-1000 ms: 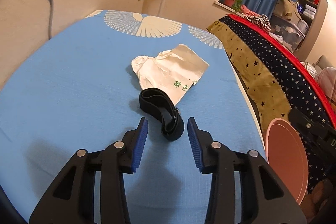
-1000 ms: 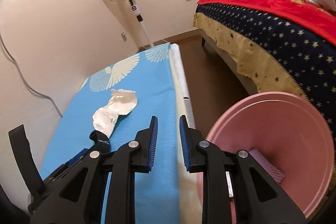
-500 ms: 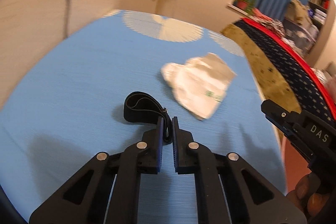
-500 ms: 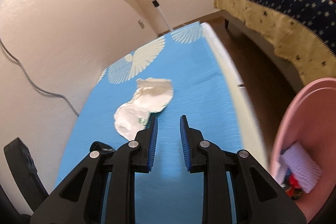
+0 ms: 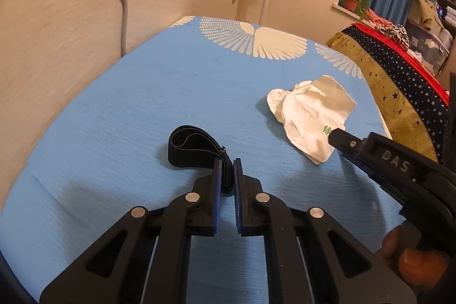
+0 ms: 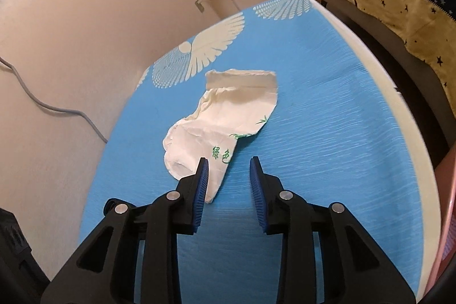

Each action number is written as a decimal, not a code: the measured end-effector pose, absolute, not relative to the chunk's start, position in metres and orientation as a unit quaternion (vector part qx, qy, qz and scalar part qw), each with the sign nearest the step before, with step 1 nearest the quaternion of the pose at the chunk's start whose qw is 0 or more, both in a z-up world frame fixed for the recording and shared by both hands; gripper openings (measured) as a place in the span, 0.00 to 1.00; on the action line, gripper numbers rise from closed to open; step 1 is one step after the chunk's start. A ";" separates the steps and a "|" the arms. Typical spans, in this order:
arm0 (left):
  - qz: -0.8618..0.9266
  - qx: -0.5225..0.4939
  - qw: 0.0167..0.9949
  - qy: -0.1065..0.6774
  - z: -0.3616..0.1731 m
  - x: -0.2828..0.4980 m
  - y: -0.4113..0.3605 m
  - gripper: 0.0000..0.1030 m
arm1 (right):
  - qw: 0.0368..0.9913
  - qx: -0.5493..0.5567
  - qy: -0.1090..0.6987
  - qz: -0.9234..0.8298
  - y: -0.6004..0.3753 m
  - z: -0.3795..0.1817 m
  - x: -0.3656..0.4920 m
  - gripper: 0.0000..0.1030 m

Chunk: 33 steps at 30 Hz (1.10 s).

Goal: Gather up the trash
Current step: 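Grasp the black strap with the left tool while the right tool grasps the white paper bag, then carry the black strap and white paper bag with both tools over the pink bin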

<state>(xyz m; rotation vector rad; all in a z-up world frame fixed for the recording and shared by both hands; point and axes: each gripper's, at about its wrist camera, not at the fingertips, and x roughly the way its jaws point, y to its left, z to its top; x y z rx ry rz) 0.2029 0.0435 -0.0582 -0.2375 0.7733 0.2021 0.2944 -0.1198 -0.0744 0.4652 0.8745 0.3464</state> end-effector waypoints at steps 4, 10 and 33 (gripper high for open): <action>0.097 -0.116 0.914 0.376 -0.059 0.203 0.044 0.08 | 0.864 0.207 0.424 0.174 -0.113 -0.075 0.296 0.24; 0.095 -0.123 0.915 0.372 -0.058 0.201 0.045 0.08 | 0.874 0.188 0.405 0.190 -0.113 -0.065 0.281 0.02; 0.031 -0.124 0.938 0.321 -0.009 0.143 0.015 0.08 | 0.912 0.114 0.370 0.137 -0.166 0.010 0.177 0.01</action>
